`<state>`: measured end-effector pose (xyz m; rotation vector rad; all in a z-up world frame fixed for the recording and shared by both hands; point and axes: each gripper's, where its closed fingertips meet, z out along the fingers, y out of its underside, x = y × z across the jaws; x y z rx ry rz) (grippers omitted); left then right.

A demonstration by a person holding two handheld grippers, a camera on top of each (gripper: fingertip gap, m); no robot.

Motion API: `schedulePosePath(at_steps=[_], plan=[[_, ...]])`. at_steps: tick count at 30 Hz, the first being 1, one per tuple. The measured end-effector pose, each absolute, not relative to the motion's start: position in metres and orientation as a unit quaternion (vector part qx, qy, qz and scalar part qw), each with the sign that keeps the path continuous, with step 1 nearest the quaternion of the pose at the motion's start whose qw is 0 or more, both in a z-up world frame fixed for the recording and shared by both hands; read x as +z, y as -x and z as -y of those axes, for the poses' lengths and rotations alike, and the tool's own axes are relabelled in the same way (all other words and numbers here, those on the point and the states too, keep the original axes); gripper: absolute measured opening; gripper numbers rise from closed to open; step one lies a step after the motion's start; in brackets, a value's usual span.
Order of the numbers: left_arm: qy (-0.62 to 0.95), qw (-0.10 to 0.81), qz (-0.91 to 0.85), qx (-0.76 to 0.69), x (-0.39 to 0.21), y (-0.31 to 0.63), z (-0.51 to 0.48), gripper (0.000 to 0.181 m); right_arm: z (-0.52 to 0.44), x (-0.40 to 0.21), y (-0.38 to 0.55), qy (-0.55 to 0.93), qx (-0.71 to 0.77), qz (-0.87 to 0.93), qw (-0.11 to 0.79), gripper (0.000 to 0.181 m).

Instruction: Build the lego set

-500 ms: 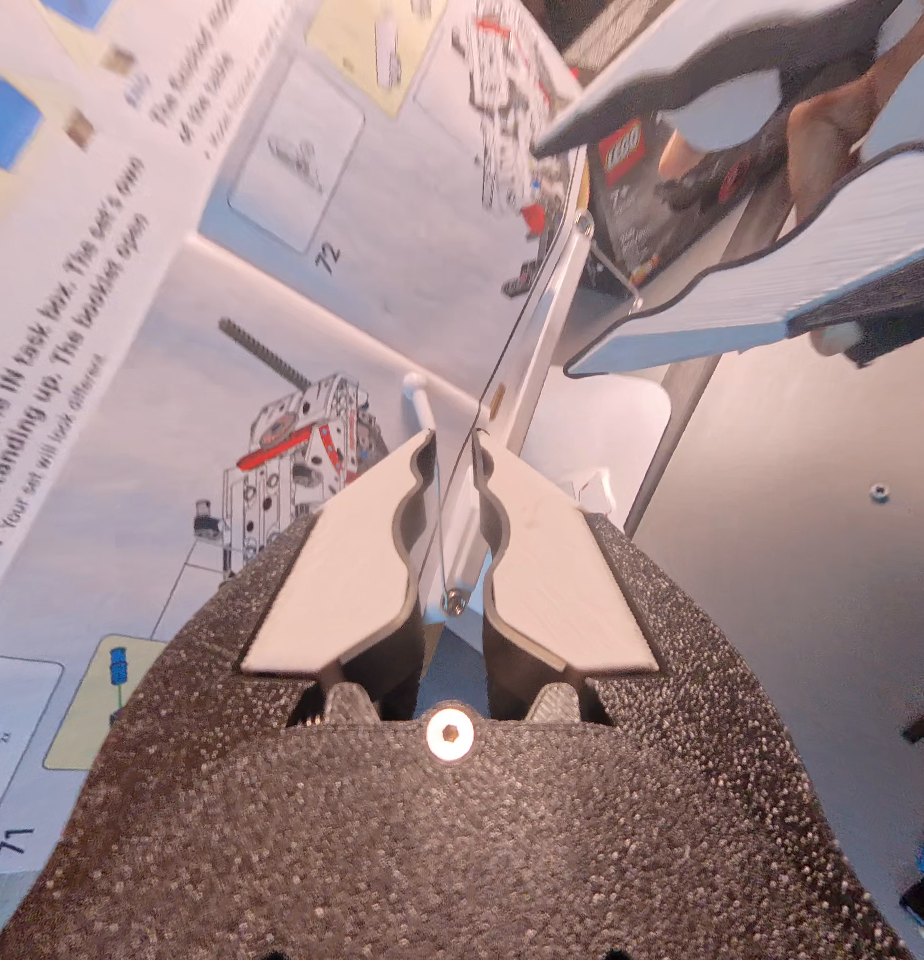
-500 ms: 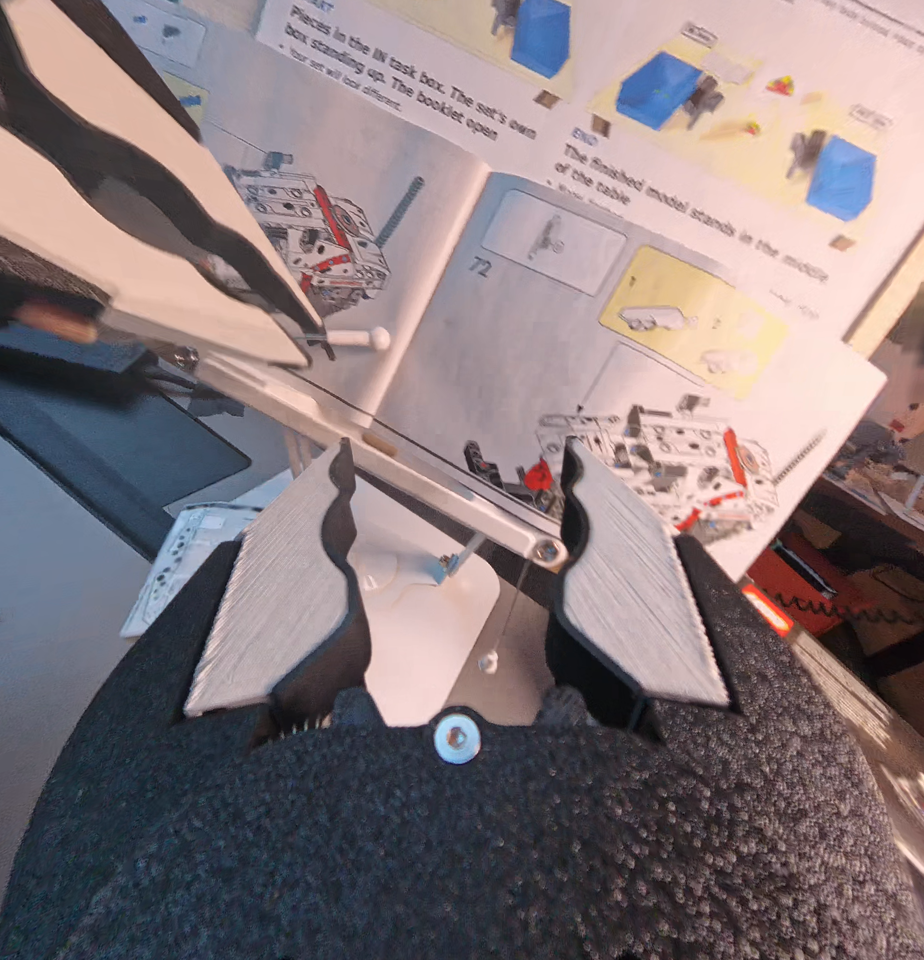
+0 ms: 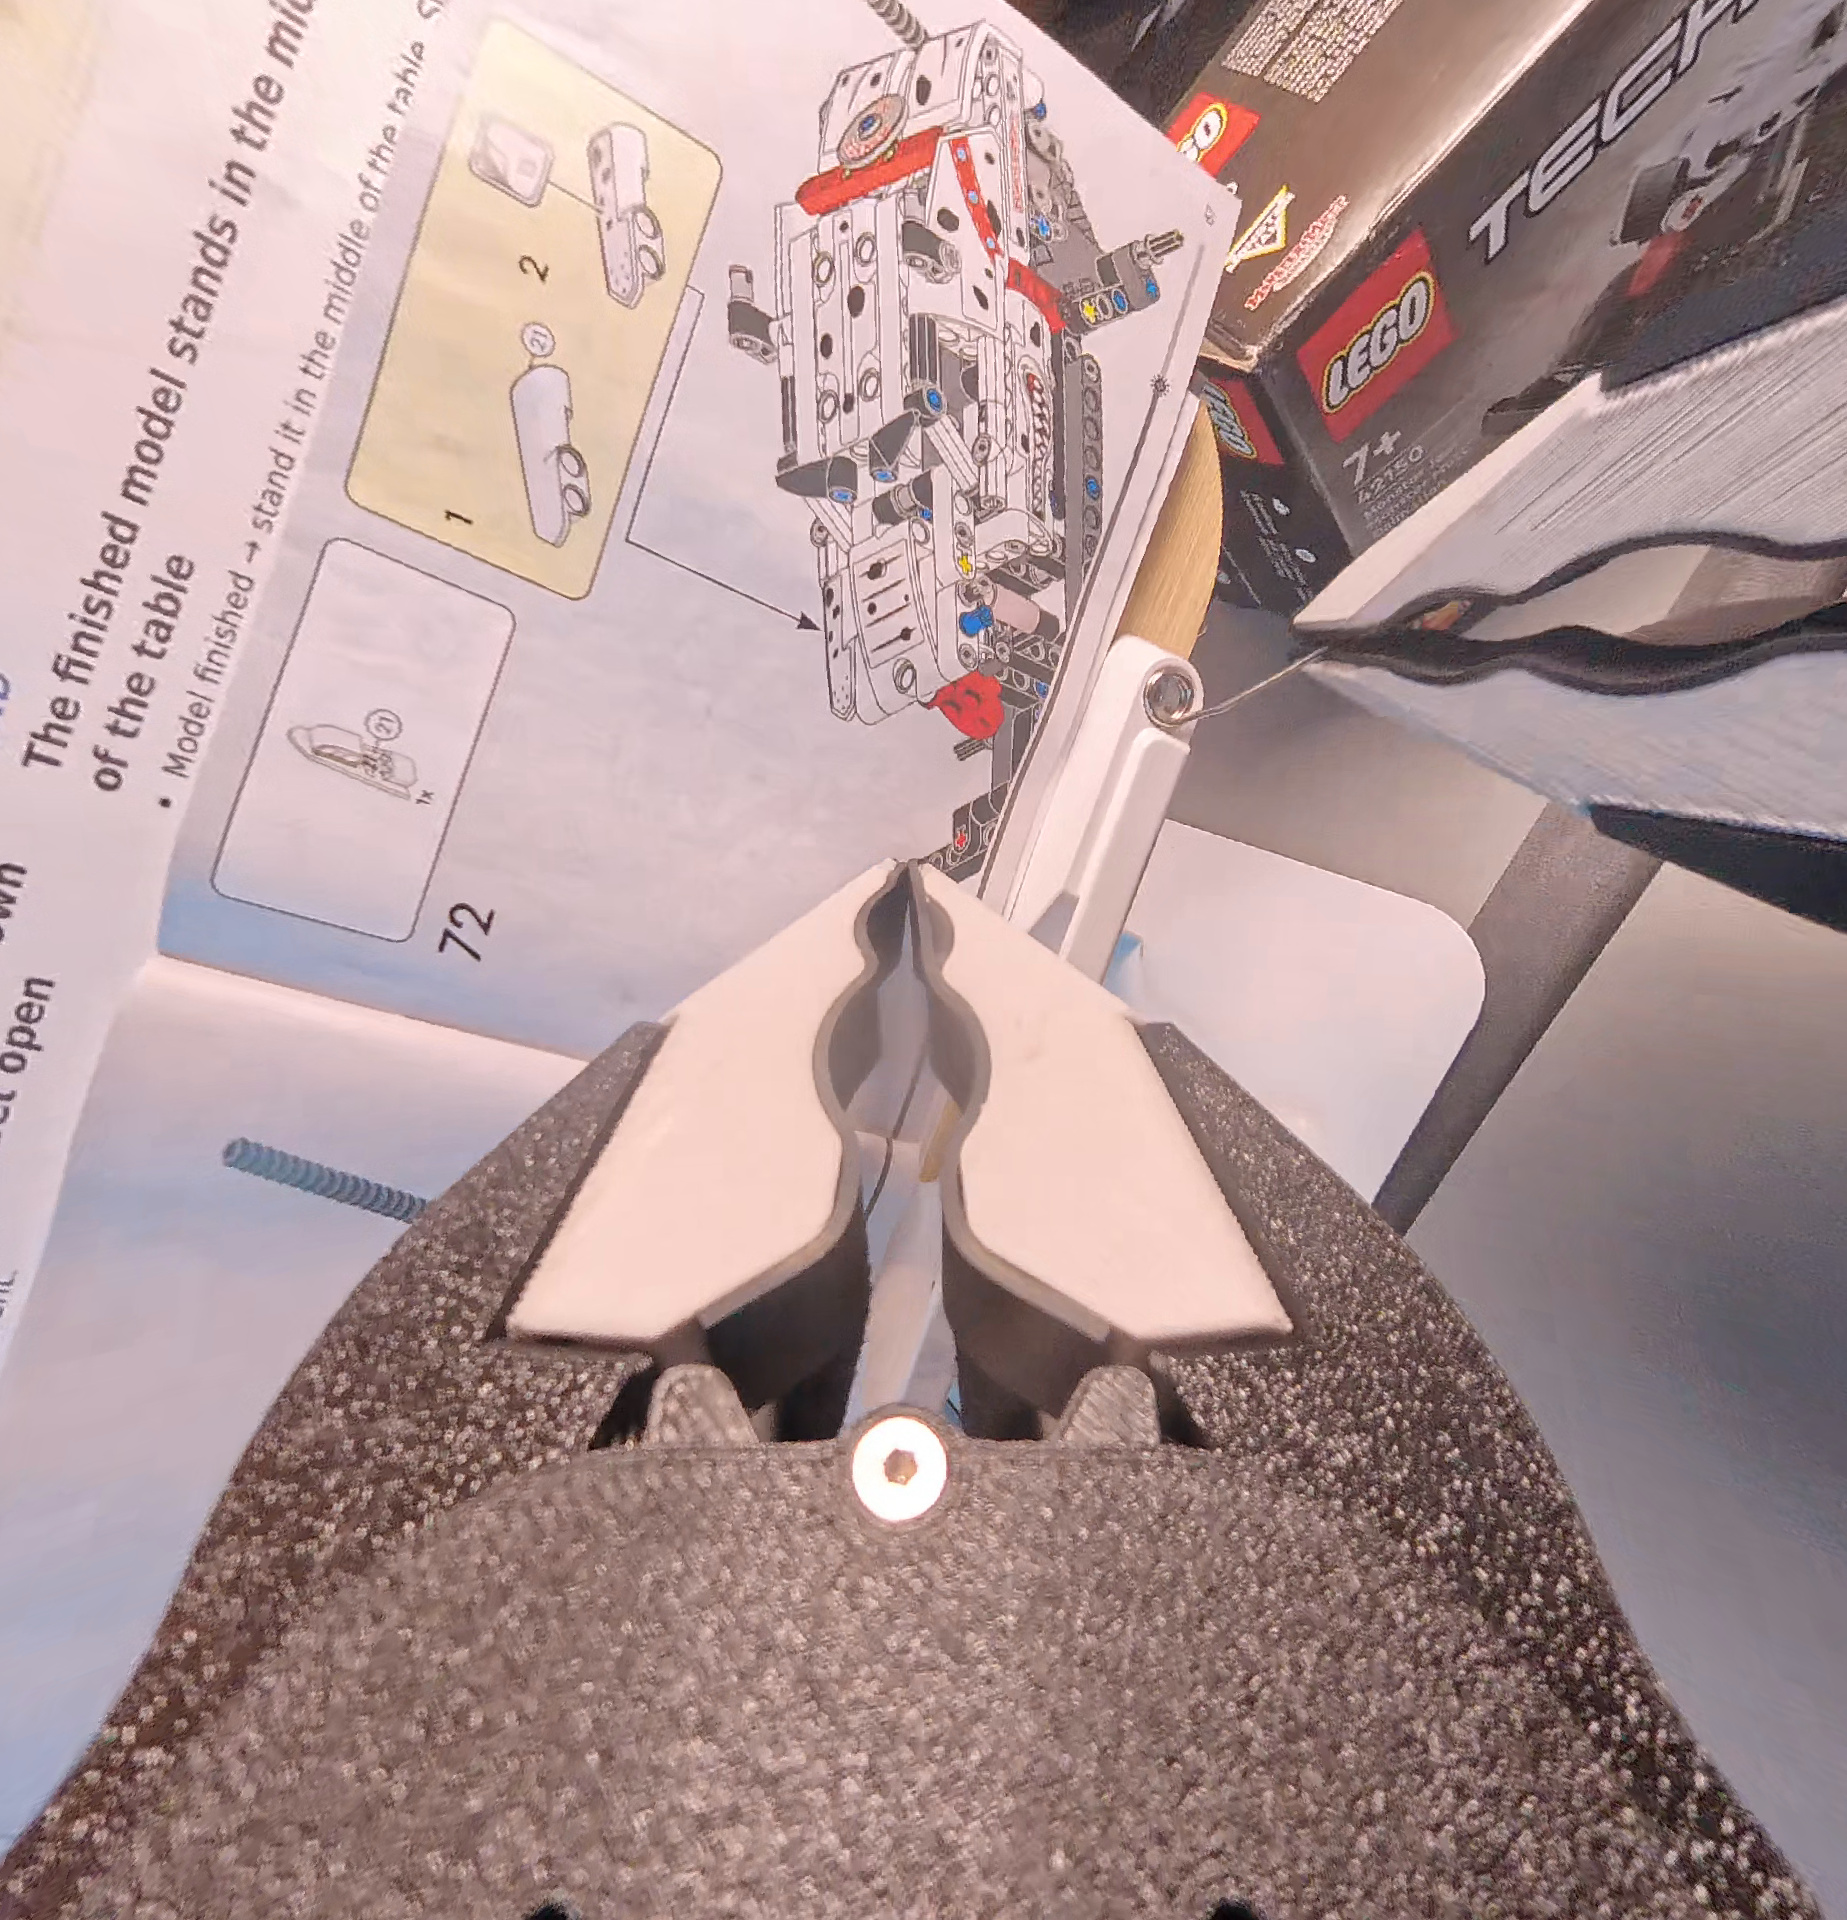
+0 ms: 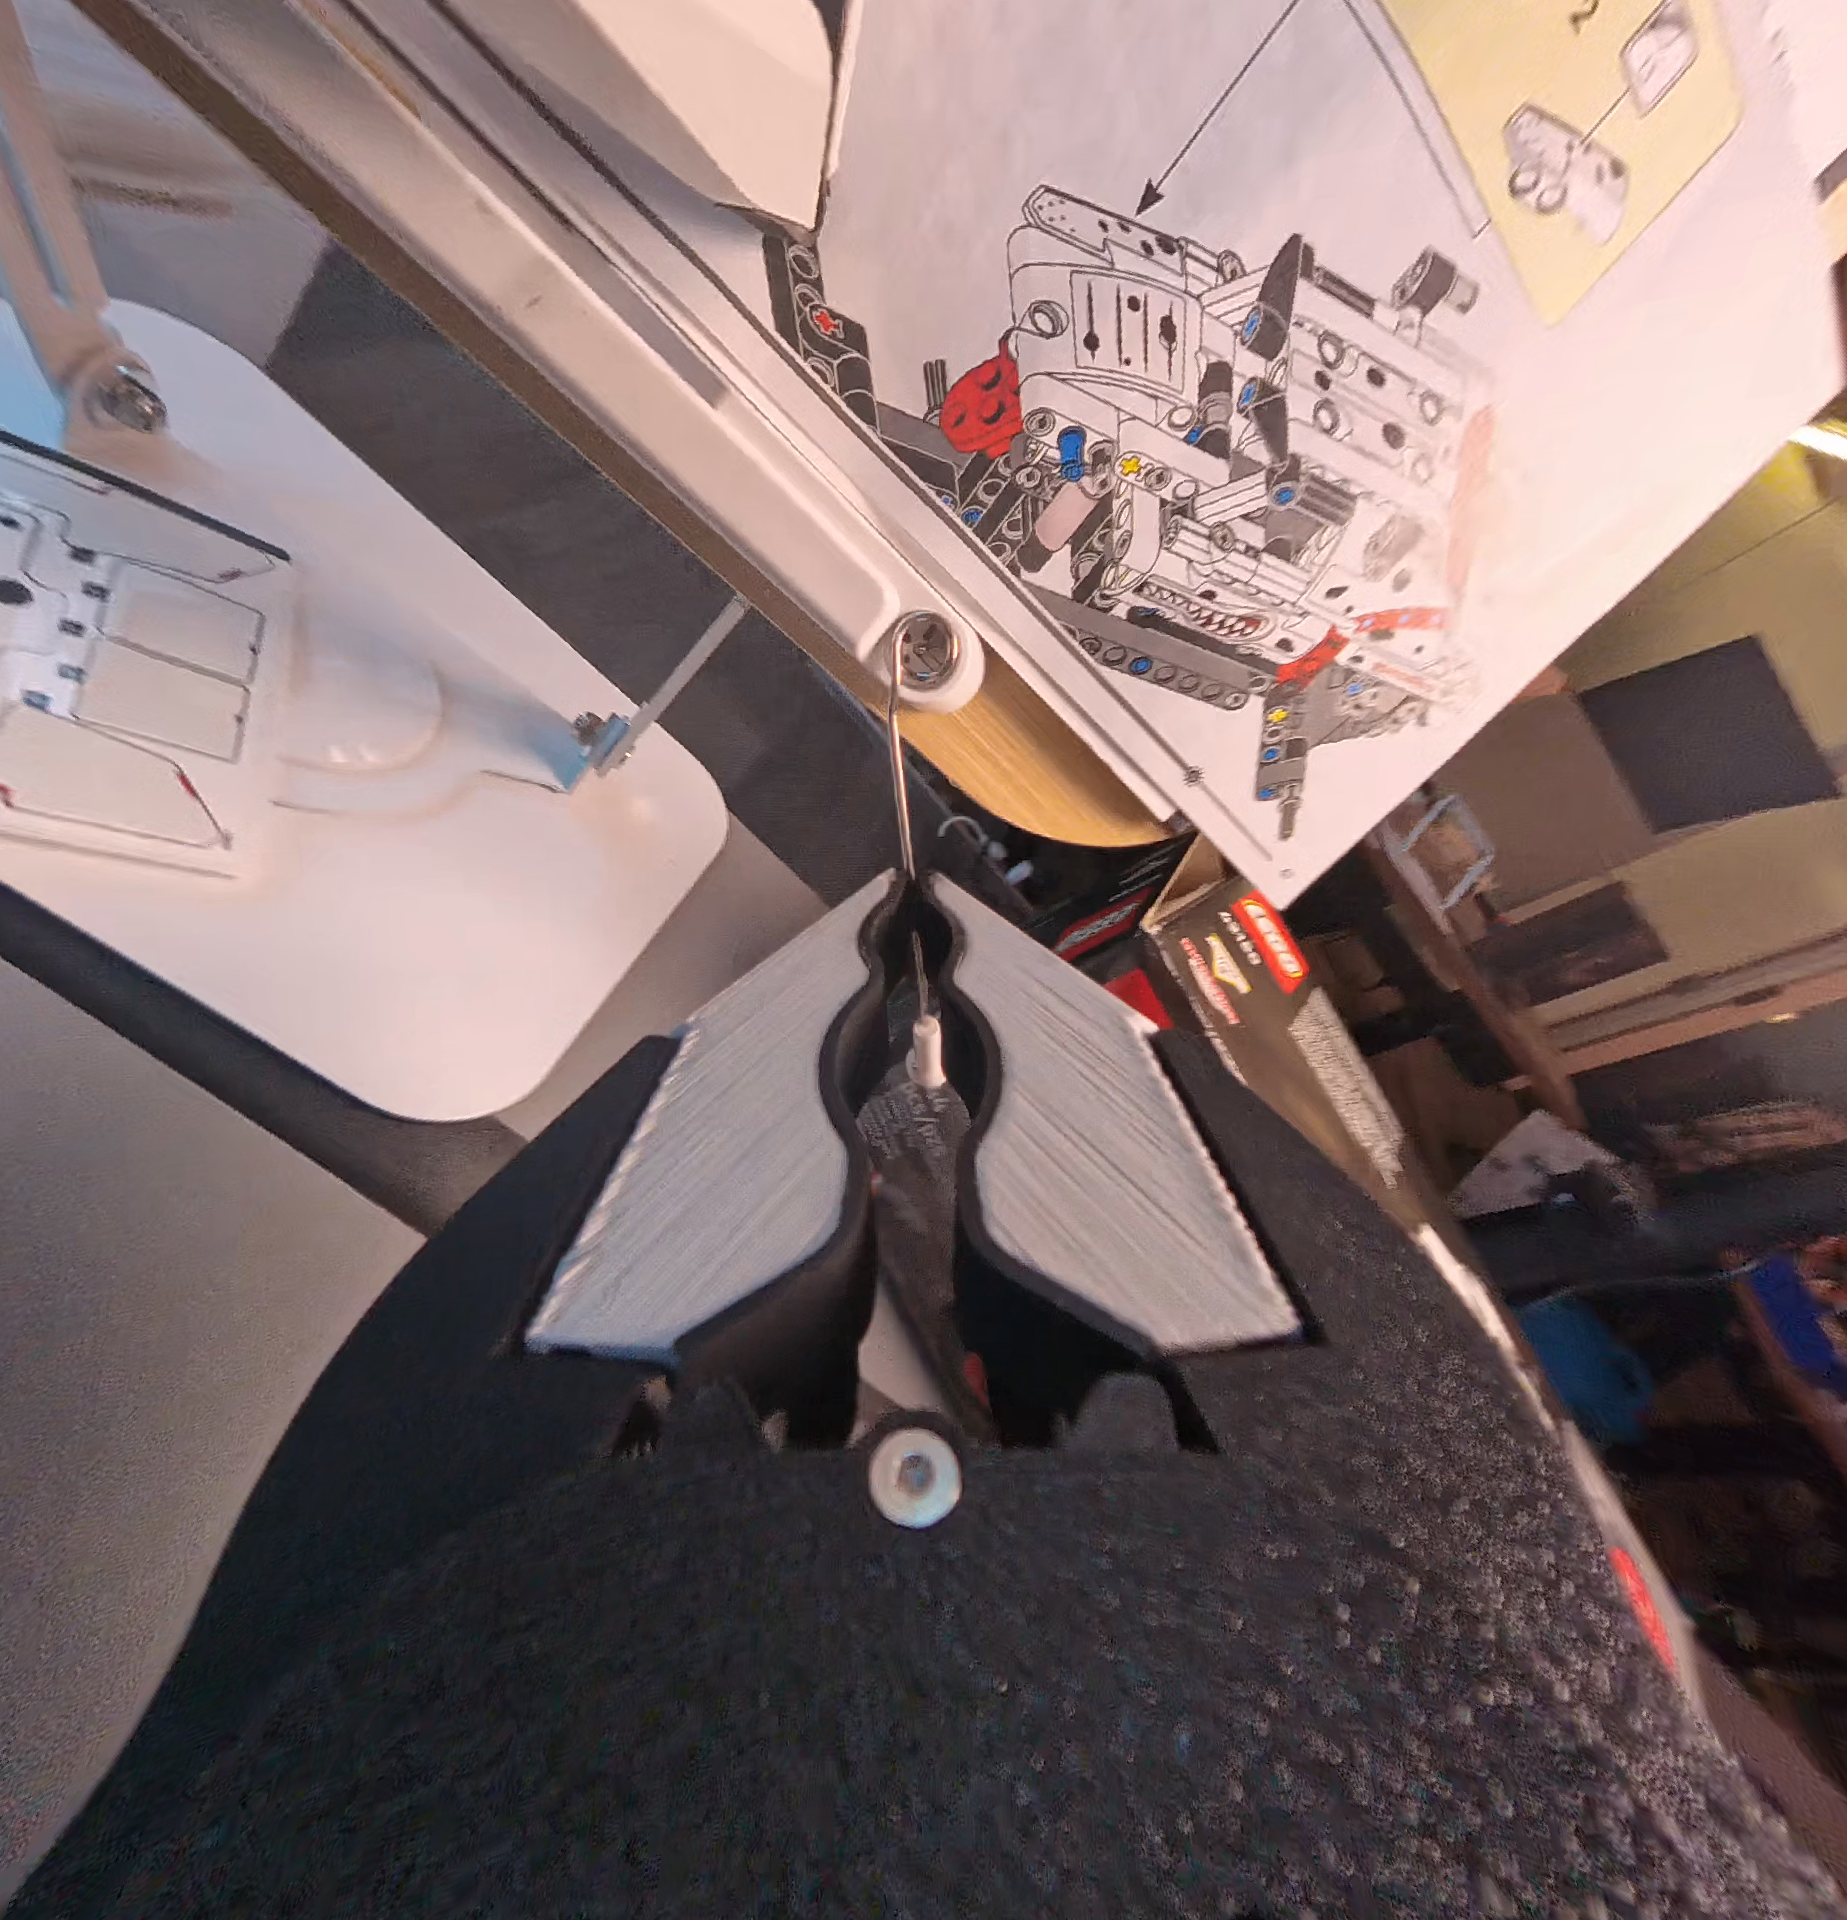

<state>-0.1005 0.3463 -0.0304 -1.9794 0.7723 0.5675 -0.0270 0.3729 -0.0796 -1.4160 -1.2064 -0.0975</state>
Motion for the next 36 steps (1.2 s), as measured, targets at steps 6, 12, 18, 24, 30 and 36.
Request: schedulePosePath(at_steps=[6,12,18,24,30,36], plan=[[0.803,0.467,-0.306,0.209,-0.031,0.1,-0.344,0.0,-0.379,-0.047,0.018,0.352,-0.325,0.616,0.625,0.0],[0.807,0.475,-0.302,0.18,-0.031,0.098,-0.339,0.0,-0.372,-0.008,0.051,0.184,-0.375,0.667,0.617,0.009],[0.815,0.493,-0.28,0.119,-0.032,0.094,-0.335,0.001,-0.364,0.016,0.042,0.363,-0.19,0.589,0.697,0.054],[0.798,0.556,-0.206,0.104,0.0,0.111,-0.321,0.0,-0.364,0.006,0.056,0.612,0.207,0.467,0.604,0.054],[0.817,0.515,-0.206,0.156,-0.012,0.137,-0.321,0.0,-0.341,-0.004,0.092,0.541,0.127,0.561,0.613,0.0],[0.788,0.582,-0.168,0.108,0.004,0.142,-0.296,0.0,-0.325,-0.025,0.105,0.486,0.061,0.625,0.608,0.001]])
